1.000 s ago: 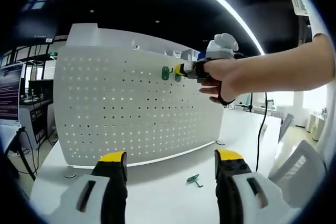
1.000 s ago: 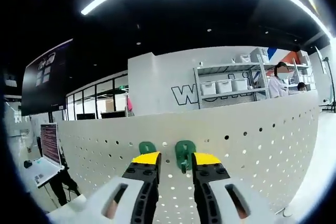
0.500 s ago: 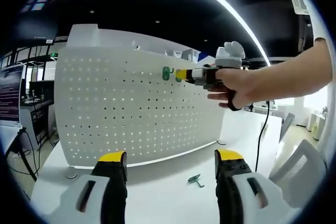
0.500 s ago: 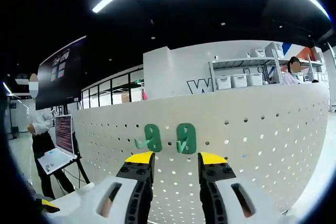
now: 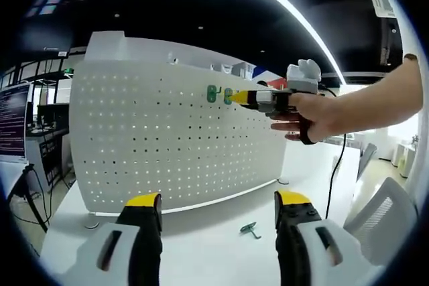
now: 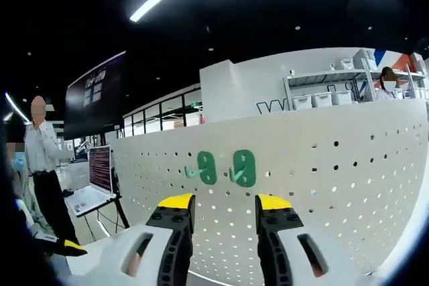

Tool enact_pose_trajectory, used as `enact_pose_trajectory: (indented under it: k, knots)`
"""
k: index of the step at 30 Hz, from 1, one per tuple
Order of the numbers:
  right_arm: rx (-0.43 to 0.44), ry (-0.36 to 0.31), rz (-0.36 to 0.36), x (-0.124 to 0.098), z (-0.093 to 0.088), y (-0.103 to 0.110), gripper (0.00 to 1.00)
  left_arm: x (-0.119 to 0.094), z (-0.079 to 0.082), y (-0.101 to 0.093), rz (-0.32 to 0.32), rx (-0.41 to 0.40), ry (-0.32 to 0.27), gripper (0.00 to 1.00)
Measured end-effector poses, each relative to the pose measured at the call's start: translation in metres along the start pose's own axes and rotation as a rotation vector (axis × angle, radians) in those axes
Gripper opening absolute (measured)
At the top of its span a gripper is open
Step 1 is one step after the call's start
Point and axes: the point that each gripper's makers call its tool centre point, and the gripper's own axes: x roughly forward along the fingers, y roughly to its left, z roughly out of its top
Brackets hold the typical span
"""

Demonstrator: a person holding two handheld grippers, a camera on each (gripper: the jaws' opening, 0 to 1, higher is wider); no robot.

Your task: Insert the hook assembly into the mounting plate slot until the hook locks in place.

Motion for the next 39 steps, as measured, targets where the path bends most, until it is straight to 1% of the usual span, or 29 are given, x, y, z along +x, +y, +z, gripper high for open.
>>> enact_pose_trajectory:
  k: [4,6,13,23,29,32,39]
  knots:
    - [0.005,-0.007,0.025,-0.008,-0.002,0.001,0.38,0.000,0.001,-0.001,0.000,0.003,-0.003,0.70]
    - [-0.002,-0.010,0.045,-0.011,-0.002,0.004,0.39,0.000,0.002,0.000,0.002,0.004,-0.004,0.70]
    - [-0.018,-0.003,0.075,-0.025,-0.006,0.006,0.40,-0.001,0.004,0.000,0.005,0.004,-0.015,0.70]
    - [-0.013,-0.007,0.096,-0.036,-0.007,0.008,0.41,-0.003,0.005,-0.001,0.006,0.005,-0.020,0.70]
    - [-0.016,-0.008,0.115,-0.047,-0.008,0.011,0.42,-0.003,0.006,0.000,0.009,0.004,-0.021,0.70]
    - [-0.035,0.003,0.135,-0.054,-0.013,0.014,0.43,-0.002,0.006,0.000,0.009,0.006,-0.020,0.70]
    - [-0.035,0.014,0.142,-0.070,-0.019,0.013,0.44,-0.003,0.007,0.000,0.009,0.006,-0.023,0.70]
